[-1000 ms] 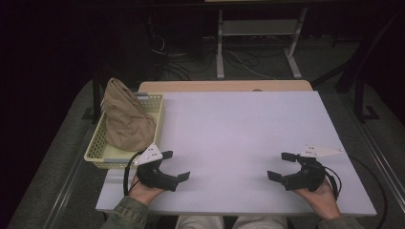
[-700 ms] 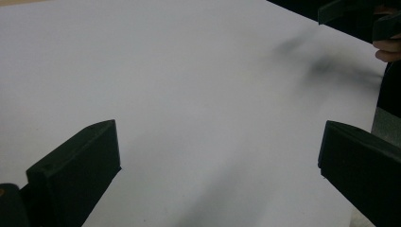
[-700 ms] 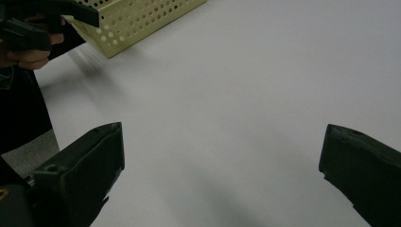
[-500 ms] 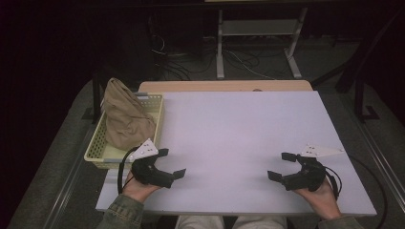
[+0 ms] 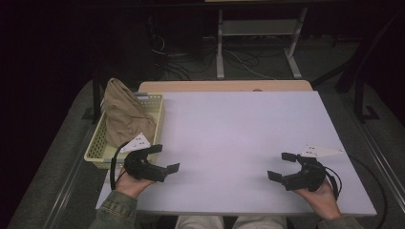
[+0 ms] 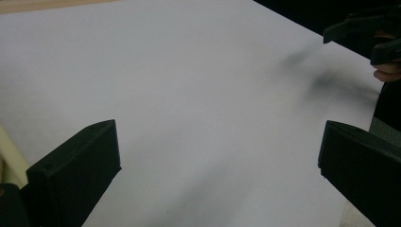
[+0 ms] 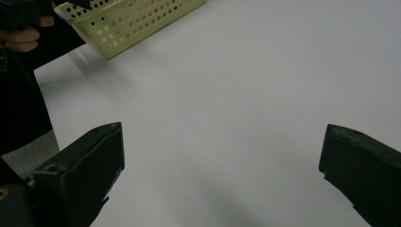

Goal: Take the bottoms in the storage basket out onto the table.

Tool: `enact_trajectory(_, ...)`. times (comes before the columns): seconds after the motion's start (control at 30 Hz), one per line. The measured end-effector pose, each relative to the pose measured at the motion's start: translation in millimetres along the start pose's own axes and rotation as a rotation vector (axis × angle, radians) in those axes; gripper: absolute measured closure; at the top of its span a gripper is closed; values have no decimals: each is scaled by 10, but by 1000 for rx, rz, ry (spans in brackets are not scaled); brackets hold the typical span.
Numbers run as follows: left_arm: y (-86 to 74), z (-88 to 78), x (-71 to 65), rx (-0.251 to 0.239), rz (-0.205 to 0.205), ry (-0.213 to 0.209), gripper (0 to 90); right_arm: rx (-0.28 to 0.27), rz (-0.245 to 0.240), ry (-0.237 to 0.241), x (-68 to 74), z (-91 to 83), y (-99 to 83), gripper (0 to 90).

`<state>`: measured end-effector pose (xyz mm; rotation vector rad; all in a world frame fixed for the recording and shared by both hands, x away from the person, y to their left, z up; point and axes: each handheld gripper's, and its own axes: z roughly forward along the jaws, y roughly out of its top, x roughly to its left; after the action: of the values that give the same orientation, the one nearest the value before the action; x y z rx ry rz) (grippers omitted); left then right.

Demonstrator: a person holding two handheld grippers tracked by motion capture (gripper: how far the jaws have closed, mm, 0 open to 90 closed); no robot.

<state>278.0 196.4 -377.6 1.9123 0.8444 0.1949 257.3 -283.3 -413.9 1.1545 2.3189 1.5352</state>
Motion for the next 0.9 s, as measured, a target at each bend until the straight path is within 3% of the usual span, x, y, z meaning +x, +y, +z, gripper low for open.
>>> enact_trajectory(0.9,194,-163,222,30,-17,40,0,-4,6,-2,-2,-10,0,6)
